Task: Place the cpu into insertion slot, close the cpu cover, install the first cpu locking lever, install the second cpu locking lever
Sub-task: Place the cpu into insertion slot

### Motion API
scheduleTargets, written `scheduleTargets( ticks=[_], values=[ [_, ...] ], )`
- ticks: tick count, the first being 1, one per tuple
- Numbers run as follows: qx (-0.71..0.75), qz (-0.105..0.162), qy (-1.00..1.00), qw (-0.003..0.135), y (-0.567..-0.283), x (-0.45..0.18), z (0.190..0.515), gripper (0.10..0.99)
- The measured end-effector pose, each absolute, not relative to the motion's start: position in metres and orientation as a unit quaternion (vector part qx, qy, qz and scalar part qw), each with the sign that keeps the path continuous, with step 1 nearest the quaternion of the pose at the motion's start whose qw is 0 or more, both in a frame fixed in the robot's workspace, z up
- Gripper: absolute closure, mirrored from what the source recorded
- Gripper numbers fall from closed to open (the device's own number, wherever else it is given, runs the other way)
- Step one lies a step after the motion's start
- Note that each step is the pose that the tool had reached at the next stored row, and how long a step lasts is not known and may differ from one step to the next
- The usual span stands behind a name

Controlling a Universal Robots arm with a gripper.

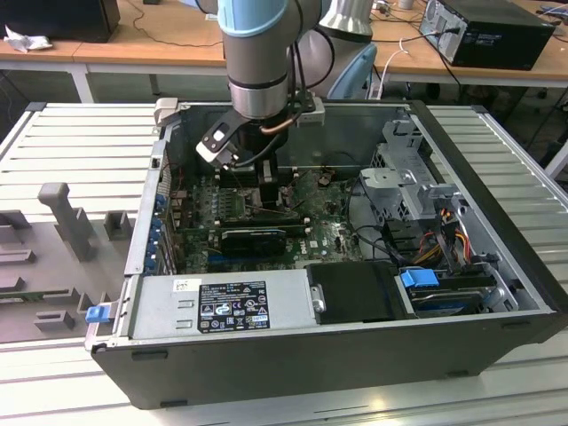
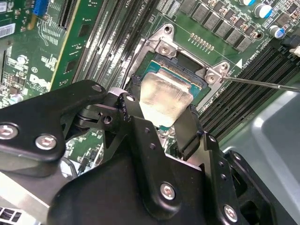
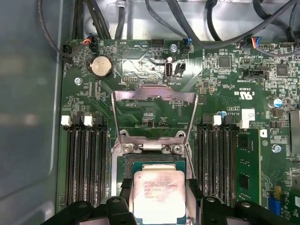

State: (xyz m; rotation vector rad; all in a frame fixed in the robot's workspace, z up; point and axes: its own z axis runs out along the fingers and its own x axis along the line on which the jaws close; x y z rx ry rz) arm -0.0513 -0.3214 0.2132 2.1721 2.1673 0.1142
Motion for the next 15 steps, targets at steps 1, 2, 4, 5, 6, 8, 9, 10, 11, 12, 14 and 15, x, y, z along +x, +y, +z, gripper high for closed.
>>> scheduleTargets(
  ticks=[1, 2, 4, 5, 6, 8, 9, 10, 11, 12, 14, 15],
  values=[
    [0.708, 0.037, 0.704, 0.036, -0.321, -0.051, 0.212, 0.557],
    [0.709, 0.037, 0.704, 0.036, -0.321, -0.051, 0.212, 0.557],
    [0.709, 0.037, 0.703, 0.036, -0.320, -0.051, 0.208, 0.557],
    [0.709, 0.037, 0.703, 0.036, -0.320, -0.051, 0.207, 0.557],
    [0.709, 0.037, 0.703, 0.036, -0.320, -0.051, 0.206, 0.557],
    [0.709, 0.037, 0.703, 0.035, -0.319, -0.051, 0.205, 0.557],
    [0.709, 0.037, 0.703, 0.035, -0.319, -0.051, 0.205, 0.557],
    [0.709, 0.037, 0.703, 0.035, -0.319, -0.050, 0.204, 0.557],
    [0.709, 0.037, 0.703, 0.035, -0.319, -0.050, 0.204, 0.557],
    [0.709, 0.037, 0.703, 0.035, -0.319, -0.050, 0.204, 0.557],
    [0.710, 0.037, 0.703, 0.035, -0.319, -0.050, 0.203, 0.557],
    [0.710, 0.036, 0.702, 0.035, -0.319, -0.050, 0.202, 0.557]
  ],
)
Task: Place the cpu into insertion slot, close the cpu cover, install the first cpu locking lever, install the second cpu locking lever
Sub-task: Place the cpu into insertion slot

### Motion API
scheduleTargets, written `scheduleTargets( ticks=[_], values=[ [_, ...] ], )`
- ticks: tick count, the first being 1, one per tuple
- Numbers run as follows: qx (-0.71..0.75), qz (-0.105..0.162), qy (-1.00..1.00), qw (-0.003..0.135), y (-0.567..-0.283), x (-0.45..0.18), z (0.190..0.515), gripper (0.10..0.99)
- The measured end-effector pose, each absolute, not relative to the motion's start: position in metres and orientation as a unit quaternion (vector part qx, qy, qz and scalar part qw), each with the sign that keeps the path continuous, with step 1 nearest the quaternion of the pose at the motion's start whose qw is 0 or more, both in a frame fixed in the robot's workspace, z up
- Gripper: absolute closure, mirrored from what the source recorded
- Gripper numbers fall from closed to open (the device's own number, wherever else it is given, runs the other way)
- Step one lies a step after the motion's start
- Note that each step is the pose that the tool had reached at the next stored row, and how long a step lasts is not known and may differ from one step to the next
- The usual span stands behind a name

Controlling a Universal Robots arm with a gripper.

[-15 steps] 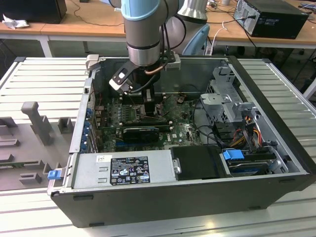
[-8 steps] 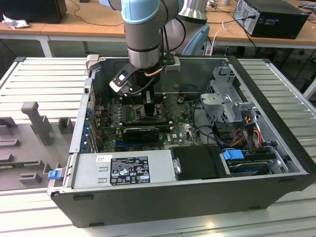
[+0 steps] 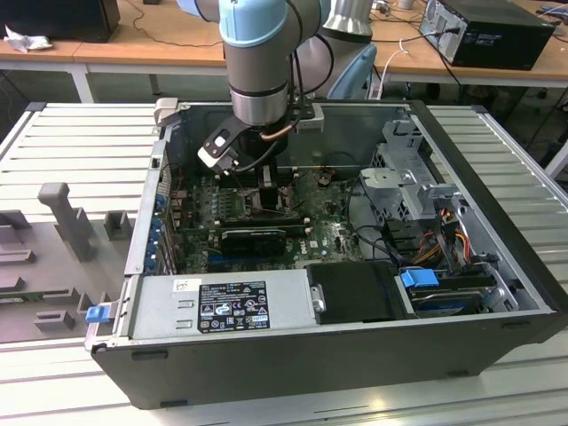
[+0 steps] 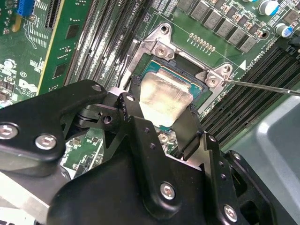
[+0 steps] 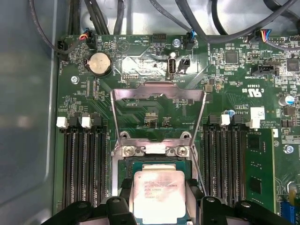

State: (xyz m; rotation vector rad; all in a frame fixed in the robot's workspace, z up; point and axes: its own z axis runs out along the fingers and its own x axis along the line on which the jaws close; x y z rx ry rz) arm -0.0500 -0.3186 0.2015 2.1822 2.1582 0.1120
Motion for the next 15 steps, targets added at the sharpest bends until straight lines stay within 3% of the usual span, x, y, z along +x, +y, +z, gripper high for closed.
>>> scheduleTargets(
  ticks=[7, 8, 9, 15],
  values=[
    [0.710, 0.036, 0.702, 0.035, -0.3186, -0.0500, 0.2014, 0.557],
    [0.710, 0.037, 0.702, 0.035, -0.3186, -0.0497, 0.2014, 0.545],
    [0.710, 0.037, 0.702, 0.035, -0.3185, -0.0494, 0.2014, 0.478],
    [0.710, 0.037, 0.702, 0.035, -0.3164, -0.0480, 0.2010, 0.478]
  ],
)
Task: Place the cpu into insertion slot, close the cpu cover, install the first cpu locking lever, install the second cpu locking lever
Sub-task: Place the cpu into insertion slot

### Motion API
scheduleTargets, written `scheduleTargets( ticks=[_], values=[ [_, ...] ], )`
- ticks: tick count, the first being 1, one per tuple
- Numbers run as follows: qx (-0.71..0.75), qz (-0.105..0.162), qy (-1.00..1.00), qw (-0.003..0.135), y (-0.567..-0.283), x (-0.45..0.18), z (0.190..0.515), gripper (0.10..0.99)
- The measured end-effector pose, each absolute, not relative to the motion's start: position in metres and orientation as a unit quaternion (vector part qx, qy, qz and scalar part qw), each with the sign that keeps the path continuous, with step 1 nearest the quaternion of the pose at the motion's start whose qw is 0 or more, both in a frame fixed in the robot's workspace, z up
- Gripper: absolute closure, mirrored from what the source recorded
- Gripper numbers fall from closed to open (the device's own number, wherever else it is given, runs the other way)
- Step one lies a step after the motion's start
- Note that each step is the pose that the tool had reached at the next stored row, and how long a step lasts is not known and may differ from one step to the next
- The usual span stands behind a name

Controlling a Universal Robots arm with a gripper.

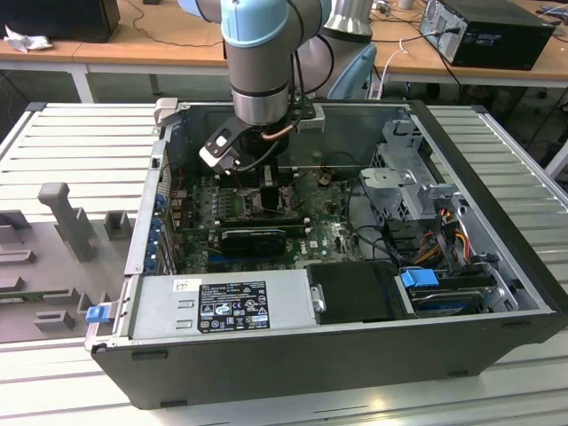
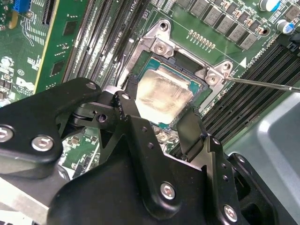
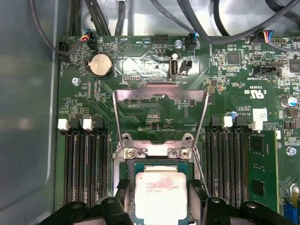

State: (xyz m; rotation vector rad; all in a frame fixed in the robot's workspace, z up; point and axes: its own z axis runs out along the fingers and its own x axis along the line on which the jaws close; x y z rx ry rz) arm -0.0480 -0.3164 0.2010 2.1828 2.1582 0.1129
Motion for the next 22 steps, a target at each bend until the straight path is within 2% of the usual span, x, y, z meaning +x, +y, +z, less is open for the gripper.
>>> scheduleTargets(
  ticks=[16, 22],
  values=[
    [0.710, 0.037, 0.702, 0.035, -0.3167, -0.0462, 0.2000, 0.478],
    [0.710, 0.037, 0.702, 0.035, -0.3168, -0.0462, 0.2089, 0.478]
  ],
)
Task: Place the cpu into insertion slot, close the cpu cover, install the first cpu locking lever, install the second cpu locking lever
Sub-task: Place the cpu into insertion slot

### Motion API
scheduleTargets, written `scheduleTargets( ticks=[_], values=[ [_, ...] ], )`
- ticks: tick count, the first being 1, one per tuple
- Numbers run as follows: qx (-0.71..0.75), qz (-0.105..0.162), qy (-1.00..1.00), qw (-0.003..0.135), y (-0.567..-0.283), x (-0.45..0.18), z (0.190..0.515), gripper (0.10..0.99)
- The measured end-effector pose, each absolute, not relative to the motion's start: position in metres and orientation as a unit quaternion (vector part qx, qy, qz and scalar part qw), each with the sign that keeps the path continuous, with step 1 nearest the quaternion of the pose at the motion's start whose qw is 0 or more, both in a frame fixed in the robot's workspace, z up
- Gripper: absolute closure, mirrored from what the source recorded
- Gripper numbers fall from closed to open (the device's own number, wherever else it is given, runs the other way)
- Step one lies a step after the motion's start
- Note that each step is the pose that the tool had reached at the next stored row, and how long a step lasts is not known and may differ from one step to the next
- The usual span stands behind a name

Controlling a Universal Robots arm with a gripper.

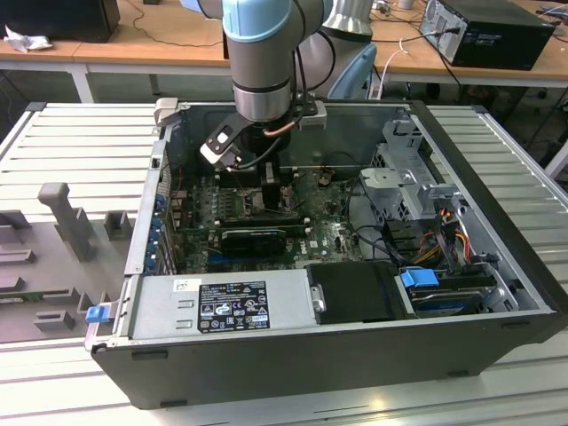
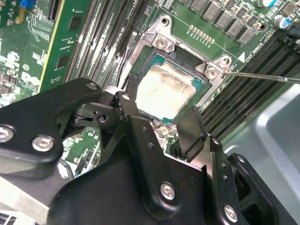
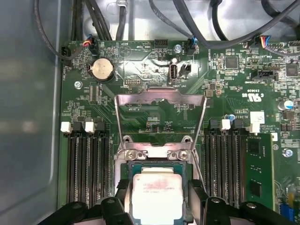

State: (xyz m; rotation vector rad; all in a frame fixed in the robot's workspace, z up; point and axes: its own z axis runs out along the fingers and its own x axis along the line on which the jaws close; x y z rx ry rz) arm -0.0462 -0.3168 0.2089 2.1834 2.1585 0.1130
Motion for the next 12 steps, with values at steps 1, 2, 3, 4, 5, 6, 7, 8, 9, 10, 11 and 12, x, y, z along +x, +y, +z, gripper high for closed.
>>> scheduleTargets(
  ticks=[1, 2, 3, 4, 5, 6, 7, 8, 9, 10, 11, 12],
  values=[
    [0.710, 0.037, 0.702, 0.035, -0.3168, -0.0462, 0.2099, 0.494],
    [0.710, 0.037, 0.702, 0.035, -0.3168, -0.0462, 0.2107, 0.561],
    [0.710, 0.037, 0.702, 0.034, -0.3168, -0.0462, 0.2116, 0.624],
    [0.710, 0.037, 0.702, 0.034, -0.3168, -0.0462, 0.2119, 0.682],
    [0.710, 0.036, 0.702, 0.034, -0.3168, -0.0462, 0.2124, 0.741],
    [0.710, 0.036, 0.702, 0.034, -0.3168, -0.0462, 0.2130, 0.804],
    [0.710, 0.036, 0.702, 0.034, -0.3168, -0.0462, 0.2136, 0.863],
    [0.710, 0.036, 0.702, 0.034, -0.3168, -0.0462, 0.2141, 0.925],
    [0.710, 0.036, 0.702, 0.034, -0.3168, -0.0462, 0.2146, 0.925],
    [0.710, 0.036, 0.702, 0.034, -0.3168, -0.0462, 0.2149, 0.925],
    [0.710, 0.036, 0.702, 0.034, -0.3168, -0.0462, 0.2152, 0.980],
    [0.710, 0.036, 0.702, 0.034, -0.3168, -0.0462, 0.2156, 0.980]
  ],
)
